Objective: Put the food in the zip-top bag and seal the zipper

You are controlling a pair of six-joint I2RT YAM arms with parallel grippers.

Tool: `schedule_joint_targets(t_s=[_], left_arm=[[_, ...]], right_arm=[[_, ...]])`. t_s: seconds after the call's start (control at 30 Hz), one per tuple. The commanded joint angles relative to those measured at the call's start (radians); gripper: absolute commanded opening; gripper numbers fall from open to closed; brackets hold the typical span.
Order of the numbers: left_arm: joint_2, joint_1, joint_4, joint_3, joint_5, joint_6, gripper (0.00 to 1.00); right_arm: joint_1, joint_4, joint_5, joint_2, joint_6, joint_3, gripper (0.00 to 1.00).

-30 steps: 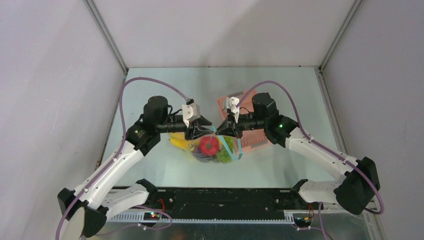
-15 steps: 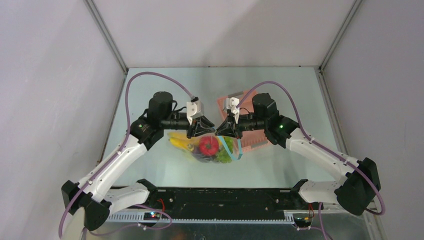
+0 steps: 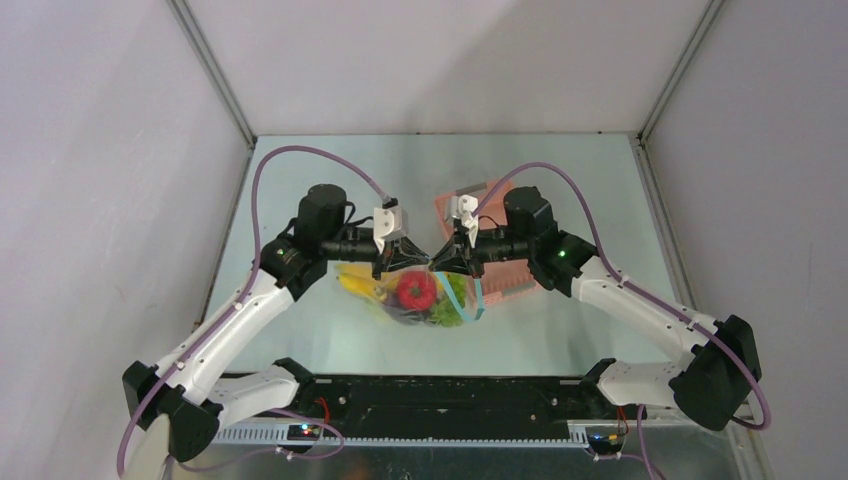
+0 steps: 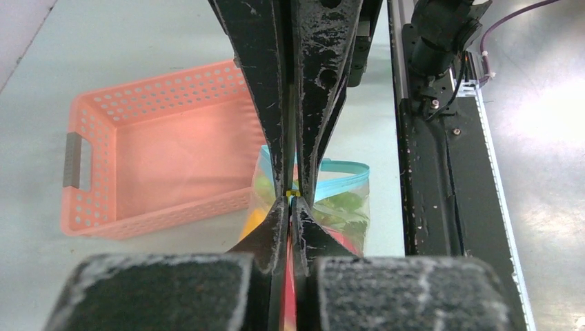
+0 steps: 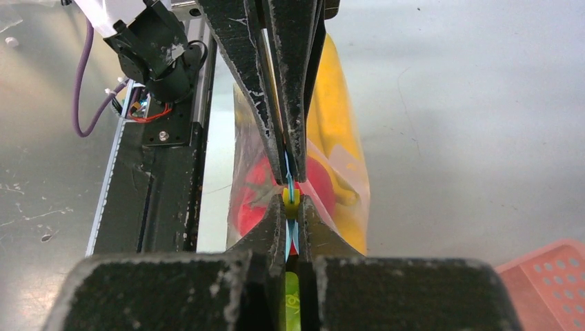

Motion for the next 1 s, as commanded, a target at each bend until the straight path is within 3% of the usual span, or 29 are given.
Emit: schedule_joint_targets(t_s=[0.0, 0.17, 0.33, 0.5, 0.97], left_arm=[[-0.002, -0.004, -0.012, 0.017, 0.026, 0.036, 0.01], [-0.016, -0.006, -0.027, 0.01, 0.03, 0.054, 0.0], [-0.106, -0.008, 0.182, -0.088, -0.169, -0.115, 0.0], [-0.132, -0.007, 0.218, -0.089, -0.328, -0.151, 0.0], [-0.157, -0.006, 0.204, -0.077, -0.39, -0.129, 0.0]], right_arm=[[0.01, 0.048, -0.002, -0.026, 0.004, 0.028, 0.0], [0.01, 0.04, 0.014, -0.023, -0.003, 0.041, 0.0], [0.011, -0.022, 0.058, -0.01, -0.006, 0.054, 0.0], [0.009, -0.141, 0.132, -0.009, -0.007, 0.056, 0.0], [-0.035, -0.352, 0.226, -0.038, -0.015, 0.054, 0.0]])
